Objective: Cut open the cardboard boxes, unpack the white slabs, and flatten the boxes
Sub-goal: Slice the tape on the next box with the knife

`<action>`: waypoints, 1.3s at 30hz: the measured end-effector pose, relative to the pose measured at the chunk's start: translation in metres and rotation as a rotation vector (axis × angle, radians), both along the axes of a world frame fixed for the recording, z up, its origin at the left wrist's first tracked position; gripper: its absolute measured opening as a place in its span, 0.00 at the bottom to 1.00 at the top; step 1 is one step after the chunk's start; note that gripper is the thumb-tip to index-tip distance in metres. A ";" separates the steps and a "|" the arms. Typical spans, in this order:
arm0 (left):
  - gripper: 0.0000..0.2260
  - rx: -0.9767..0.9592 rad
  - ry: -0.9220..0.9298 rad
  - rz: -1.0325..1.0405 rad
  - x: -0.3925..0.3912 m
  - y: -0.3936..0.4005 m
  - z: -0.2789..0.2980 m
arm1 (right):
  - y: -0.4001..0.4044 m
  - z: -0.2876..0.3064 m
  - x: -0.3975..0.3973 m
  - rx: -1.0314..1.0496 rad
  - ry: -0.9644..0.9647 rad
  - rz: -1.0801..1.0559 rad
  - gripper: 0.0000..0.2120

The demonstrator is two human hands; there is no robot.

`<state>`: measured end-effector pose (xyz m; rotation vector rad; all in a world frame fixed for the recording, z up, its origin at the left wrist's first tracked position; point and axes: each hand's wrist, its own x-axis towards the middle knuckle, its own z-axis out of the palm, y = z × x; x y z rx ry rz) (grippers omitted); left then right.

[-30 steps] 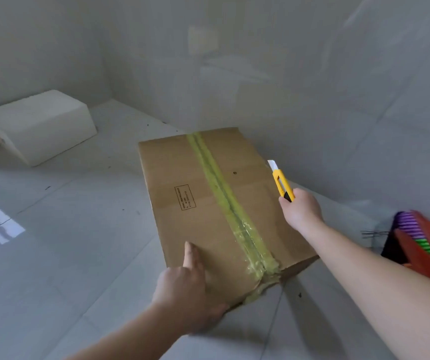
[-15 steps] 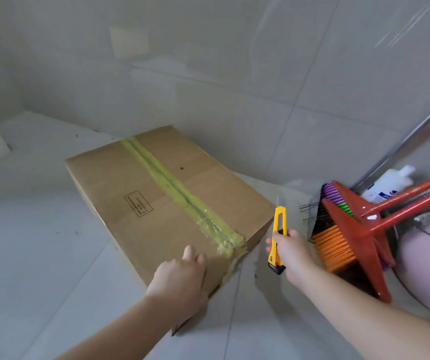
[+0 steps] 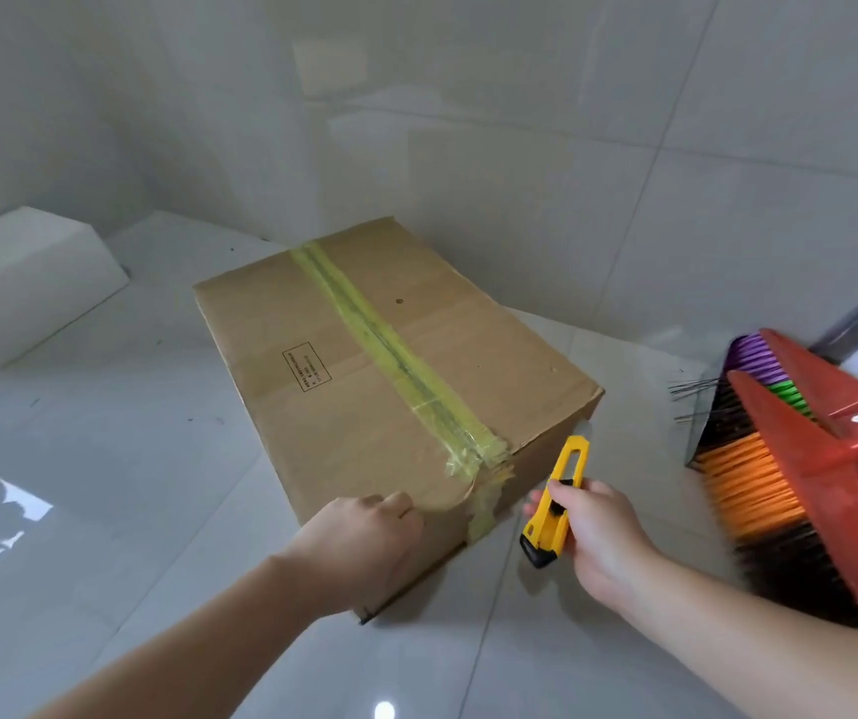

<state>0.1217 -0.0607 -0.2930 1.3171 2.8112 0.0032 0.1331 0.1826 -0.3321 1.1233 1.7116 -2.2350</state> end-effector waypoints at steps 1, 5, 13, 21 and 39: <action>0.12 -0.010 0.027 0.012 0.000 -0.004 0.004 | -0.001 0.002 0.000 -0.006 0.010 0.009 0.07; 0.14 0.027 0.083 0.019 0.003 -0.027 0.001 | -0.008 0.007 0.007 -0.040 0.027 0.059 0.07; 0.13 0.124 0.104 0.018 0.003 -0.042 -0.003 | -0.024 0.013 0.021 -0.015 0.031 0.131 0.04; 0.09 0.192 0.115 -0.039 -0.001 -0.044 -0.004 | -0.036 0.012 0.036 0.034 0.014 0.200 0.03; 0.09 0.239 0.112 -0.057 -0.003 -0.043 -0.010 | -0.048 0.023 0.040 0.091 -0.009 0.291 0.04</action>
